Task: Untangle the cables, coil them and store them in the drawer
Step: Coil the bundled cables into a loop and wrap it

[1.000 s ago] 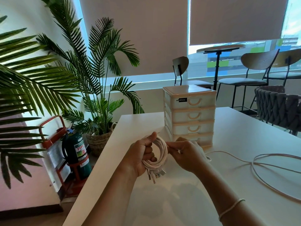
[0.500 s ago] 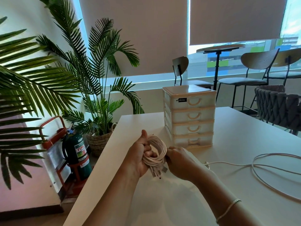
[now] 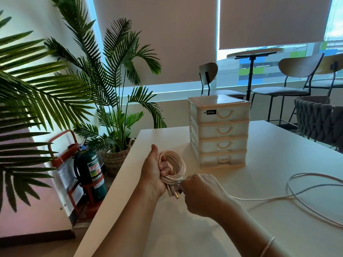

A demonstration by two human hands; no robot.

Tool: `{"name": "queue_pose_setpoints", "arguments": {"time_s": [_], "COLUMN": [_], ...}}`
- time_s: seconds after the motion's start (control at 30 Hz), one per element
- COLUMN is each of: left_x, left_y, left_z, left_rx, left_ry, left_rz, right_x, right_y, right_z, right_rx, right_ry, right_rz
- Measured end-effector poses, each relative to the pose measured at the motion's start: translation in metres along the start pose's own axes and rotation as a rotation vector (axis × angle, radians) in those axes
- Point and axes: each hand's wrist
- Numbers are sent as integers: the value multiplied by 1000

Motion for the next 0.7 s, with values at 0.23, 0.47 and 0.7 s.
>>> {"name": "queue_pose_setpoints", "arguments": {"time_s": [0.23,0.47,0.7], "left_x": [0,1,3], "left_y": [6,11,9], "left_z": [-9,-15,-24], "left_rx": [-166,-619,-747], "left_ry": [-59,-26,-172], "left_rz": [-35,-31,-258], "right_x": [-2,-1,7], "right_y": [4,0,-13], "right_z": [2,8,18], "right_rx": [-80,-379,-796], "right_ry": [-94,-155,-148], "right_rz": [54,6,-77]}}
Point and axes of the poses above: each hand's wrist, its own x-axis away from the middle knuckle, its own y-axis out of the palm, z = x × y, and after that the axes turned 11 degrees about -z, right-handed
